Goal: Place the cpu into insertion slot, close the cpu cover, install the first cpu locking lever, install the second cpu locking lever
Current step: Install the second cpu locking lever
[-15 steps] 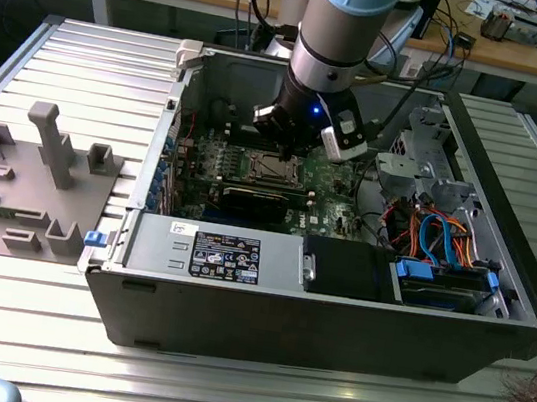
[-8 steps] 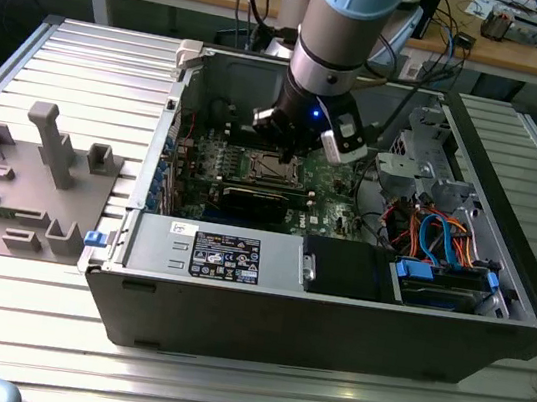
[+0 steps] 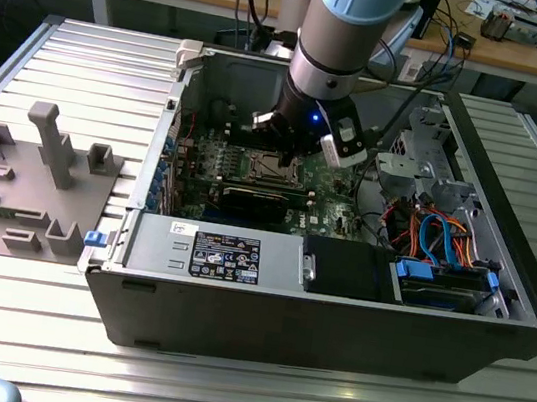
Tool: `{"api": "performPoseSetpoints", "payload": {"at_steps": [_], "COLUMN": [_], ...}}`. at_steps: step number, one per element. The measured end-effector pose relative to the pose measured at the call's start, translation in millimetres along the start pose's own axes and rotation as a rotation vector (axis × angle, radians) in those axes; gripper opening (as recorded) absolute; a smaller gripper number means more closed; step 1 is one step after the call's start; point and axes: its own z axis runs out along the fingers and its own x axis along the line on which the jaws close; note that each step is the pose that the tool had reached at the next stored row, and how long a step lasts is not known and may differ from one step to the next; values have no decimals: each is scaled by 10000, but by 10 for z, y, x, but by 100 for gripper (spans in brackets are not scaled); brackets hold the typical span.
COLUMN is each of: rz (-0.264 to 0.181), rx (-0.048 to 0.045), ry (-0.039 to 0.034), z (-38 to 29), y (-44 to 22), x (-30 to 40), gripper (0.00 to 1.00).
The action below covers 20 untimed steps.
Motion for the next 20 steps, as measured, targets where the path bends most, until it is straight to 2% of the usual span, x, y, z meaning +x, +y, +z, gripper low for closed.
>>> {"api": "performPoseSetpoints", "payload": {"at_steps": [2,5,13,16,20], "rz": [0,0,-5,-5,-8], "rx": [2,-5,-76,-103,-120], "ry": [1,0,-6,-8,-10], "z": [17,89,128,188,253], "y": [-10,-22,-71,-79,-92], "x": [14,94,206,269,291], "gripper": [11,11,11,11,11]}}
